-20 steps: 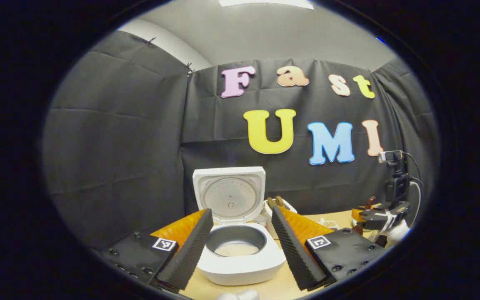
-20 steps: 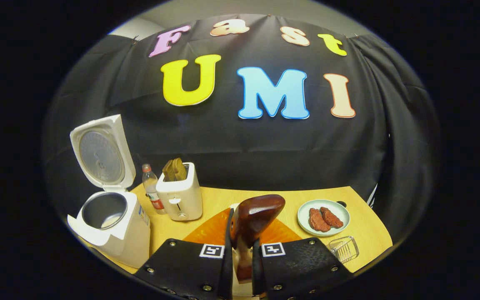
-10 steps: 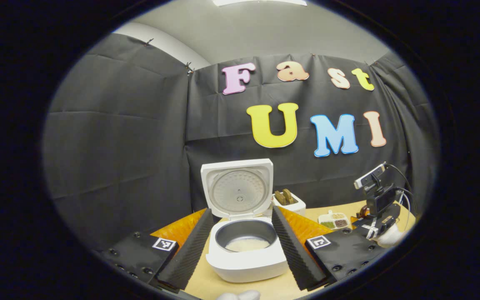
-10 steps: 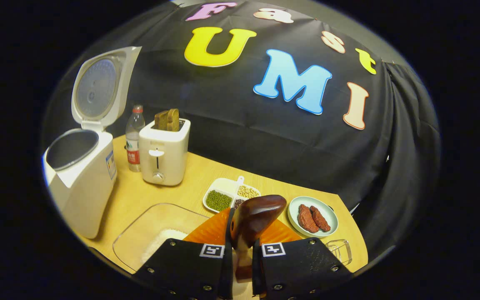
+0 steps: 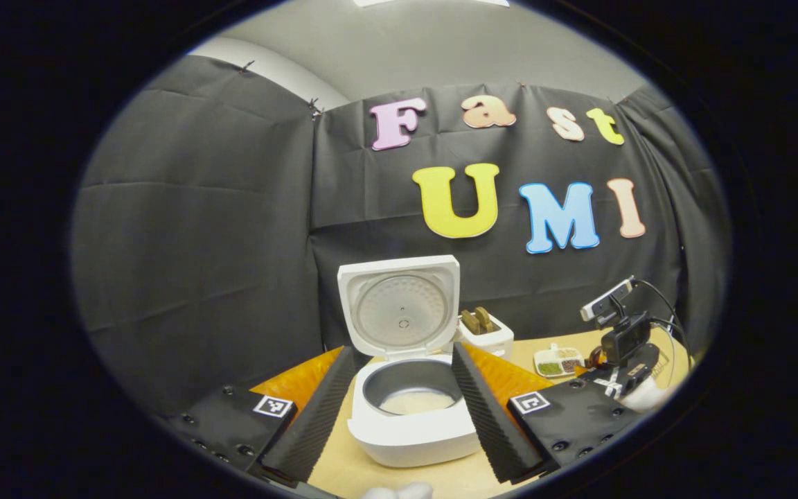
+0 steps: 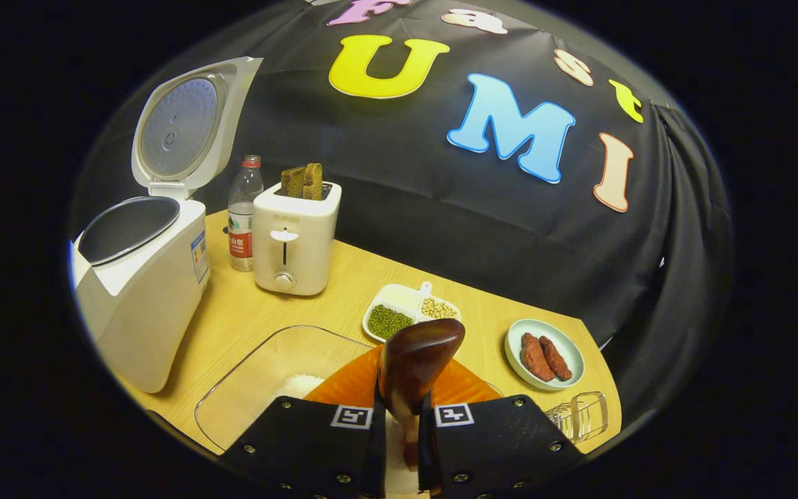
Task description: Close the left gripper, press the button to open the rice cooker; take a wooden spoon from the chopstick holder with the right hand, scoop a spoonful of rice and pour it into the rice cooker, then put the wooden spoon back into the chopstick holder.
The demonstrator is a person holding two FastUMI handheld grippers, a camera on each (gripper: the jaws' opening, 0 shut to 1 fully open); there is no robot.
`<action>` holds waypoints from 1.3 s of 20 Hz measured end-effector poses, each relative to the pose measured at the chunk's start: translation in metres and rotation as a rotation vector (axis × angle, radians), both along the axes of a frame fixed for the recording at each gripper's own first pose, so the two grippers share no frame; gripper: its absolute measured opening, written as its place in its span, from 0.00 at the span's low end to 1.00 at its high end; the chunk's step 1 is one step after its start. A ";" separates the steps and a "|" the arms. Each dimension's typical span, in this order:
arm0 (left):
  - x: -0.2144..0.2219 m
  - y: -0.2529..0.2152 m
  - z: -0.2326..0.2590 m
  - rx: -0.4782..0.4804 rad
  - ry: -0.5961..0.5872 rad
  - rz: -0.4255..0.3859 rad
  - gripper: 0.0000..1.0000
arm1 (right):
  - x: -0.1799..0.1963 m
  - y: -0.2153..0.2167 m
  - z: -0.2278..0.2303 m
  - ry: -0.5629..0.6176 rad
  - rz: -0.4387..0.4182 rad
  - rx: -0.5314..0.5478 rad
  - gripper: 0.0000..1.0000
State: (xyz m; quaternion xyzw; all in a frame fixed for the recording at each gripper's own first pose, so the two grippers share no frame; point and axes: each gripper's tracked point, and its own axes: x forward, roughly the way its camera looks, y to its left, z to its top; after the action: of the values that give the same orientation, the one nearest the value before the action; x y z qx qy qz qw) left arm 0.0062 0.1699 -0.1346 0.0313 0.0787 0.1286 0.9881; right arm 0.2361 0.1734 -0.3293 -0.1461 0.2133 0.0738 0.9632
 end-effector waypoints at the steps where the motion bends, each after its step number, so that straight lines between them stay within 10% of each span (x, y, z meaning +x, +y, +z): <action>1: 0.001 0.000 -0.001 0.002 0.003 -0.001 1.00 | -0.002 0.003 -0.001 0.012 -0.003 0.026 0.18; 19: 0.010 0.007 0.013 0.027 0.003 -0.006 0.98 | -0.005 0.013 -0.003 0.265 -0.245 1.010 0.18; 26: 0.015 -0.006 0.026 0.060 -0.014 -0.025 0.98 | -0.003 -0.009 -0.001 0.264 -0.292 1.171 0.18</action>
State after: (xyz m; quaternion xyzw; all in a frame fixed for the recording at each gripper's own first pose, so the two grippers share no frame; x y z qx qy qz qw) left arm 0.0215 0.1636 -0.1085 0.0609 0.0676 0.1186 0.9888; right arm 0.2335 0.1641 -0.3299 0.4478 0.2725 0.0635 0.8492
